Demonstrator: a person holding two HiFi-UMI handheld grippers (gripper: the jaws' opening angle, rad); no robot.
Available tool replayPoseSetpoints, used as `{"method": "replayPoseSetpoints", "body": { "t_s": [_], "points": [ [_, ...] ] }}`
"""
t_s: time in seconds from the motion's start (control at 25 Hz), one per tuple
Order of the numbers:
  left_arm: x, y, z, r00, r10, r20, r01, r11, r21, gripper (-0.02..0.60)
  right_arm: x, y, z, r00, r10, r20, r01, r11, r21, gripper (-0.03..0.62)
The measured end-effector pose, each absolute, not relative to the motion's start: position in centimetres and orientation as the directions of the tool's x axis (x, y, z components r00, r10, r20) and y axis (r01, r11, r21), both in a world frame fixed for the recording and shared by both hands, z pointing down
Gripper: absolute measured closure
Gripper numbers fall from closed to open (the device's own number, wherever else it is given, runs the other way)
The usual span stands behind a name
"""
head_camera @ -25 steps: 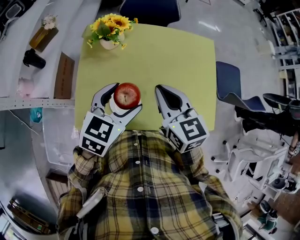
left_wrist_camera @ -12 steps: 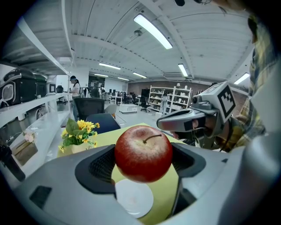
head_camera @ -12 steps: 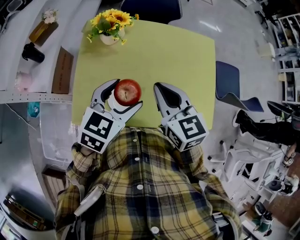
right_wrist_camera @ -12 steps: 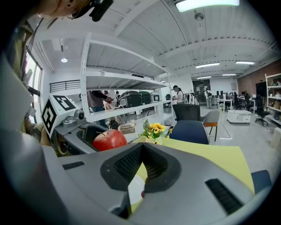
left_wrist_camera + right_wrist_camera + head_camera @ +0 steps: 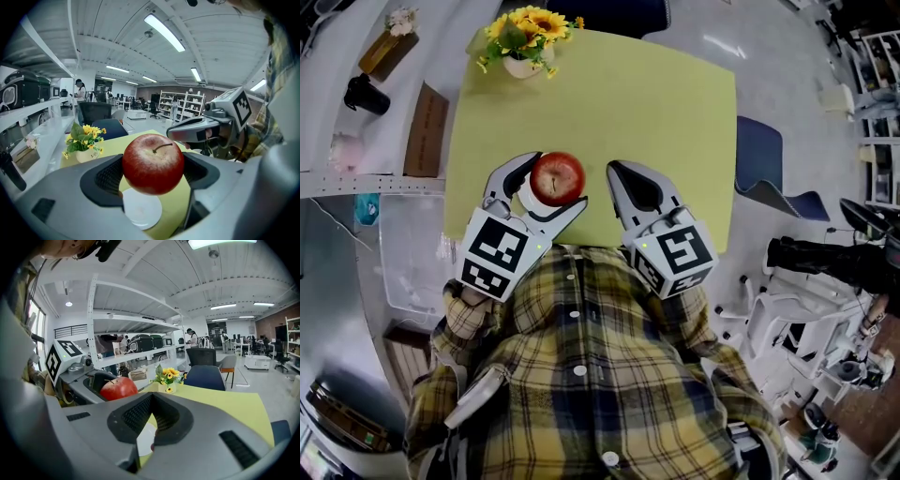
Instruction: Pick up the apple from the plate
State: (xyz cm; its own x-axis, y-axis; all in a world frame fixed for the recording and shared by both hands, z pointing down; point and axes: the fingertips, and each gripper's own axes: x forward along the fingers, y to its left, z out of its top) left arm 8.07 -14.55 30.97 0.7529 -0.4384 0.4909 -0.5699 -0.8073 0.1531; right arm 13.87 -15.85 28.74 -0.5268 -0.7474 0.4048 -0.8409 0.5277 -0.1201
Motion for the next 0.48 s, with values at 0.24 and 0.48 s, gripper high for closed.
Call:
{"method": "replayPoseSetpoints", "body": {
  "t_s": [0.24, 0.48],
  "points": [
    [7.83, -14.4, 31.16, 0.752, -0.433, 0.497, -0.57, -0.806, 0.16, 0.178, 13.68, -15.67, 29.05, -0.531, -0.739, 0.415, -0.838, 0.53, -0.127, 0.597],
    [7.73, -14.71, 31.66, 0.746, -0.434, 0.505, -0.574, -0.804, 0.156, 0.178, 13.95, -15.79, 29.61, -0.528, -0.739, 0.419, -0.841, 0.522, -0.139, 0.597]
  ]
}}
